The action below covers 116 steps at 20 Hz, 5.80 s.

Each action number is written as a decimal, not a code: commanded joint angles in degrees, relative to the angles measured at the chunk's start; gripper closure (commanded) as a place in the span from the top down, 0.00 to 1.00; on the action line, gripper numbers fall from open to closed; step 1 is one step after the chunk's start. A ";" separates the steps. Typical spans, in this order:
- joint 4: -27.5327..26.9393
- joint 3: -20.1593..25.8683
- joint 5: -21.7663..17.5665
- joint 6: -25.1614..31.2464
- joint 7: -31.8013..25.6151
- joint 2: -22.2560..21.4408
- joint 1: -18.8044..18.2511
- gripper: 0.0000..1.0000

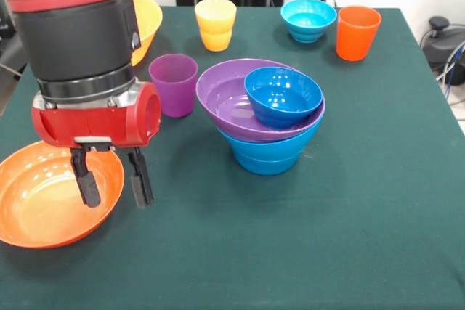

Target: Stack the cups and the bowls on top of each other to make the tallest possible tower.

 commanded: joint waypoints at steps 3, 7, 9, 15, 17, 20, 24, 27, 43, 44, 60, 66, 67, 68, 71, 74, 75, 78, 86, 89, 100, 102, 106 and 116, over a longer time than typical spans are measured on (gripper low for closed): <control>0.49 -2.79 -6.37 6.78 -16.27 1.12 0.63 1.00; -0.99 -4.42 -8.83 9.15 -16.72 1.18 1.92 1.00; -1.55 -5.20 -9.79 10.33 -16.86 1.01 2.37 1.00; -2.54 -5.60 -11.26 13.23 -17.06 1.33 2.61 1.00; -2.06 -5.63 -11.51 13.59 -16.77 1.29 2.54 1.00; -1.43 -5.63 -11.61 13.71 -16.10 1.45 2.31 1.00; -1.51 -5.70 -12.55 13.12 -16.70 2.14 2.11 1.00; -1.58 -5.58 -12.53 13.18 -17.10 2.98 1.82 1.00; -2.42 -6.29 -14.19 12.01 -17.65 6.44 1.43 1.00; -2.66 -6.53 -14.57 12.10 -17.69 6.51 1.51 1.00; -4.81 -7.77 -18.30 11.40 -16.54 9.68 1.23 1.00; -6.30 -7.64 -19.21 10.71 -17.10 12.01 0.80 1.00; -6.57 -7.67 -19.27 10.77 -17.16 12.29 0.78 1.00; -6.83 -7.60 -19.17 11.04 -17.28 12.46 0.82 1.00; -7.30 -7.03 -18.66 11.10 -17.77 12.88 0.57 1.00; -6.41 -7.49 -18.48 10.57 -16.84 12.67 0.35 0.00; -6.08 -7.57 -18.45 10.26 -16.59 12.55 0.29 0.00; -6.81 -6.97 -17.93 10.56 -16.87 13.09 0.27 0.00; -3.93 -6.68 -15.24 12.46 -15.03 11.59 -0.08 0.00; 0.74 -6.14 -12.51 12.65 -12.48 8.37 -0.72 0.00; 13.00 -5.98 -5.74 13.91 -6.66 -4.97 -0.97 0.00; 15.82 -6.33 -5.11 13.47 -5.52 -8.10 -0.98 0.00; 20.18 -7.05 -3.76 12.59 -3.51 -11.93 -1.02 0.00; 26.77 -6.50 2.93 14.05 1.33 -20.90 0.04 0.00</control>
